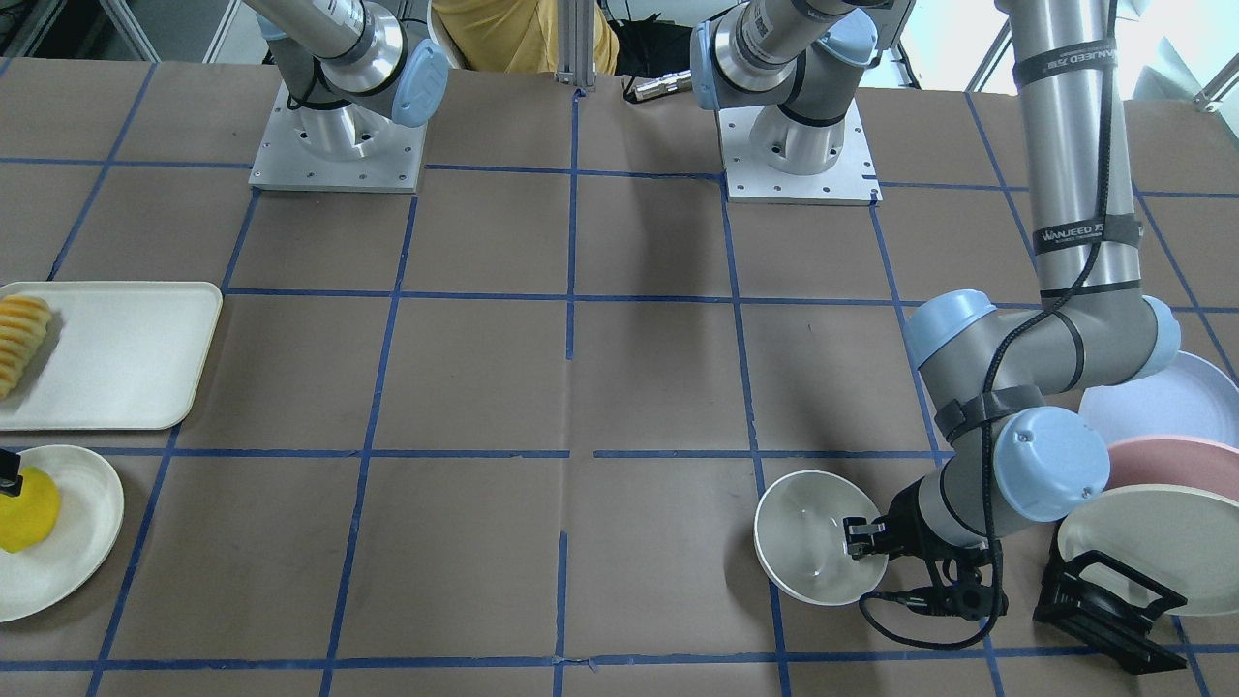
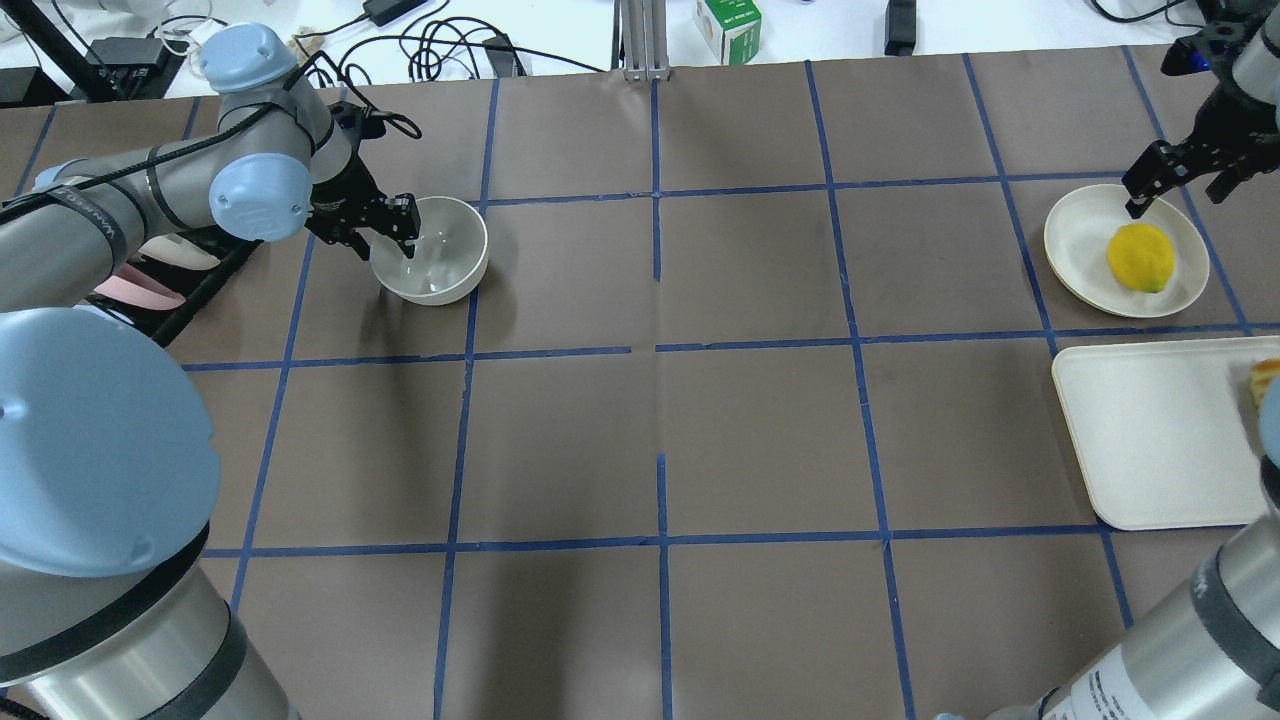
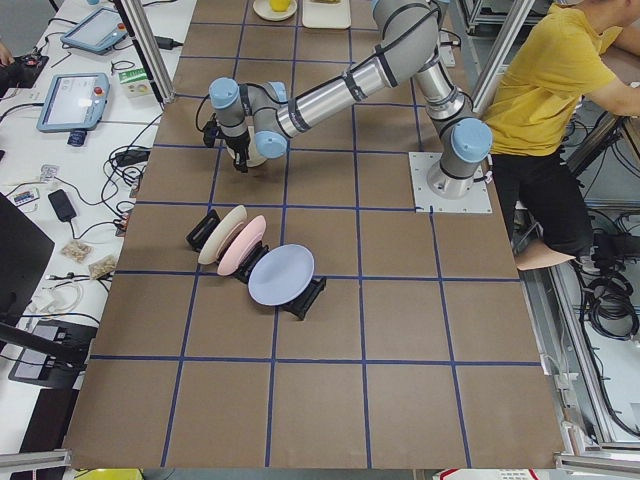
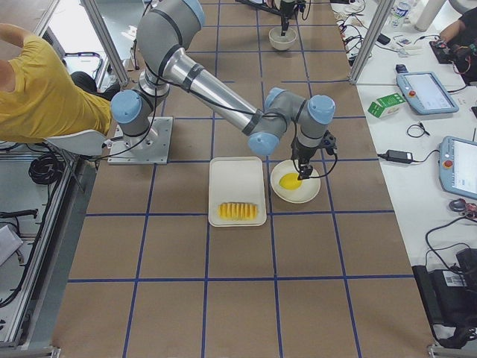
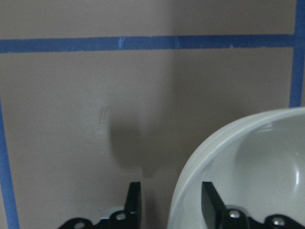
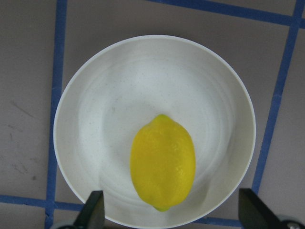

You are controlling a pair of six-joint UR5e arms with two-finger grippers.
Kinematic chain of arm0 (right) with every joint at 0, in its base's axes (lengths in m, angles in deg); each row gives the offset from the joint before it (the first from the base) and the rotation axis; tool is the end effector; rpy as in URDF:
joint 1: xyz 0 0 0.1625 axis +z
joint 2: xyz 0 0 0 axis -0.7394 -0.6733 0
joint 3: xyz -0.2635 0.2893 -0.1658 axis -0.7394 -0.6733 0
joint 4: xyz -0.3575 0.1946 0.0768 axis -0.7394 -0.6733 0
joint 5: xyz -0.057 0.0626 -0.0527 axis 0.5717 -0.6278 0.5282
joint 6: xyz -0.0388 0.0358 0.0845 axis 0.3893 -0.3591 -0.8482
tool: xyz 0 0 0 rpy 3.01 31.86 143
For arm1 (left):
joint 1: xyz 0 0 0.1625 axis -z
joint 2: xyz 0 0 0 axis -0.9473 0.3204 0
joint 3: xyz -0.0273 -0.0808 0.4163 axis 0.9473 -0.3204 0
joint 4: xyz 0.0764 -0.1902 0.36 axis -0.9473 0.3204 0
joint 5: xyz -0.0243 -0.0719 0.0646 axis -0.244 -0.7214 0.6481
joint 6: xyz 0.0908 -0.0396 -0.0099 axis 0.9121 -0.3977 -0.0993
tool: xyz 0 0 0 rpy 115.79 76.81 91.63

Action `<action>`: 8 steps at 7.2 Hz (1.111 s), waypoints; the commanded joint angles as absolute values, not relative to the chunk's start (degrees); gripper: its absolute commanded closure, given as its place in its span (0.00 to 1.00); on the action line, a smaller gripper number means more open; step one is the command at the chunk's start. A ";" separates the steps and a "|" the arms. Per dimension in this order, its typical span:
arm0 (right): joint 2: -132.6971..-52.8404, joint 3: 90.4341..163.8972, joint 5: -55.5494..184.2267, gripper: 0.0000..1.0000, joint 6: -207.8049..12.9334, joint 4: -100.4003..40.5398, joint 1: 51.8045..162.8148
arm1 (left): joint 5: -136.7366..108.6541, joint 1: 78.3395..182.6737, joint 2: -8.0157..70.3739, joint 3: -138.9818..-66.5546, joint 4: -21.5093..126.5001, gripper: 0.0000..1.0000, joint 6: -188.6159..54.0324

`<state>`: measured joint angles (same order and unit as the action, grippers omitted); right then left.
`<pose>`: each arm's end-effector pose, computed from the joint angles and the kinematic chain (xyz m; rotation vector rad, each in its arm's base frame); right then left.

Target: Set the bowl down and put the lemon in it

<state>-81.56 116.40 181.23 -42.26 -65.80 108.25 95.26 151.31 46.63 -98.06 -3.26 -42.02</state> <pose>-0.2234 -0.6537 0.2675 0.2502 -3.0834 -0.0792 -0.0178 -0.6892 0.2040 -0.0135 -3.0974 -0.0377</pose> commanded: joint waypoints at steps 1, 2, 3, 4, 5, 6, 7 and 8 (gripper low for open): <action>-78.69 116.44 181.05 0.00 -41.12 -66.12 107.71 | 92.94 151.03 46.48 -98.02 -2.88 1.00 -42.45; -77.81 116.44 181.14 0.00 -41.47 -66.12 107.71 | 92.57 150.77 46.39 -97.67 -1.48 1.00 -43.41; -77.28 116.26 181.05 0.00 -41.47 -66.21 107.71 | 92.48 150.76 46.22 -97.67 -1.30 1.00 -43.59; -75.97 115.91 181.14 0.00 -41.73 -66.65 107.71 | 92.40 150.76 46.04 -97.58 -1.29 1.00 -43.60; -74.74 115.82 181.05 0.00 -41.65 -67.78 107.71 | 92.39 150.85 45.17 -97.15 0.10 1.00 -43.60; -74.64 116.17 181.14 0.12 -42.17 -67.71 107.71 | 92.39 151.81 44.46 -97.23 0.37 1.00 -43.51; -74.64 116.09 181.23 0.72 -43.13 -67.53 107.71 | 92.31 151.56 44.19 -97.23 0.38 1.00 -43.51; -74.90 115.91 181.31 1.00 -43.14 -67.27 107.71 | 92.39 152.08 44.02 -97.23 0.38 1.00 -43.51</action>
<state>-74.79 116.03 181.21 -42.75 -67.49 107.71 92.36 151.66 44.36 -97.25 0.29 -43.52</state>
